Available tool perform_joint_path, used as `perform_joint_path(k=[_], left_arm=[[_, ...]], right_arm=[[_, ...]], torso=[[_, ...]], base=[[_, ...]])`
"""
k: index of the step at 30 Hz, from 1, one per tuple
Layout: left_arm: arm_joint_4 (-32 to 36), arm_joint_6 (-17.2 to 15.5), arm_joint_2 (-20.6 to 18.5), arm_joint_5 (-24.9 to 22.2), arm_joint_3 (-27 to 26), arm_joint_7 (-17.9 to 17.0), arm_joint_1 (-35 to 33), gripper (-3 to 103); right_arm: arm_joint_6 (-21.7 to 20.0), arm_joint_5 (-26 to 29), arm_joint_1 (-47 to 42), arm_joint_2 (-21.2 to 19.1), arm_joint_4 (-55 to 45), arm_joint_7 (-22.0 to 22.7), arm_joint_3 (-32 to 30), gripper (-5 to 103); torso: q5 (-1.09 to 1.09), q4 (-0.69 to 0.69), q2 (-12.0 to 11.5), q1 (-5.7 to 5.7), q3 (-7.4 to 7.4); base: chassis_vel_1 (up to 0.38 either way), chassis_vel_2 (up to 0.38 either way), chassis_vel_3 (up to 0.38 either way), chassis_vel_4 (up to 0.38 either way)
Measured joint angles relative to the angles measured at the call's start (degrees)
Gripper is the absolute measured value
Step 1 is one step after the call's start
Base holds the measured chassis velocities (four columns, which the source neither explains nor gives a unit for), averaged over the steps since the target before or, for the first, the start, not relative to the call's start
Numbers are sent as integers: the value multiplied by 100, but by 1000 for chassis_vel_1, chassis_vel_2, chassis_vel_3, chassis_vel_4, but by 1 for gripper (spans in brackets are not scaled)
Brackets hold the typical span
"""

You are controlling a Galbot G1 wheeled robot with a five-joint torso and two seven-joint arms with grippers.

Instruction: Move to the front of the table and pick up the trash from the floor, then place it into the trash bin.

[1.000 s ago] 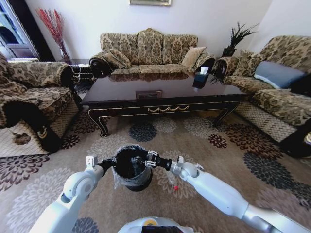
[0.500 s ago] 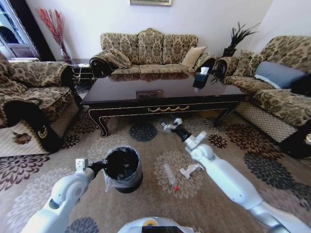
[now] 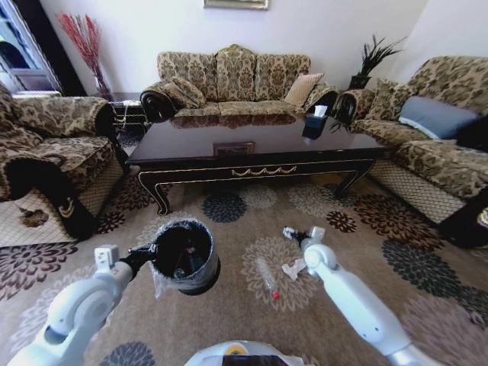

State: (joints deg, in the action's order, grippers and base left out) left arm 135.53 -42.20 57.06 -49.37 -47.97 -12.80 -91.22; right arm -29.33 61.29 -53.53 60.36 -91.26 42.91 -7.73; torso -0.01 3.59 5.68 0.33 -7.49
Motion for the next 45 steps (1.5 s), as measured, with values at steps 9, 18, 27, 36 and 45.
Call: perform_joint_path(k=[9,18,27,36,45], left_arm=[[370,0,160,29,-433,46,-635,4],[435,0,182,0,-636,70,-701,4],[429,0,122,-106,-904,103,-842,4],[706,2,202,-212,-1357,154,-1395,4],[786,8,349,-232,-1408,164,-1460,4]], right_arm=[[-249,-212,-430,732,497,401,-247,100],[-51,-316,-668,1026,801,349,-796,100],[251,-459,-685,1460,1187,299,-889,100],[606,-823,-151,1531,2089,154,-755,100],[1484,-1276,123,1675,3138,-547,-758,100]], torso=[[1,-1,0,0,0],[0,0,0,0,0],[1,0,0,0,-1],[0,-2,0,0,0],[2,0,0,0,-1]], base=[[0,0,0,0],[0,0,0,0],[0,0,0,0],[0,0,0,0],[0,0,0,0]])
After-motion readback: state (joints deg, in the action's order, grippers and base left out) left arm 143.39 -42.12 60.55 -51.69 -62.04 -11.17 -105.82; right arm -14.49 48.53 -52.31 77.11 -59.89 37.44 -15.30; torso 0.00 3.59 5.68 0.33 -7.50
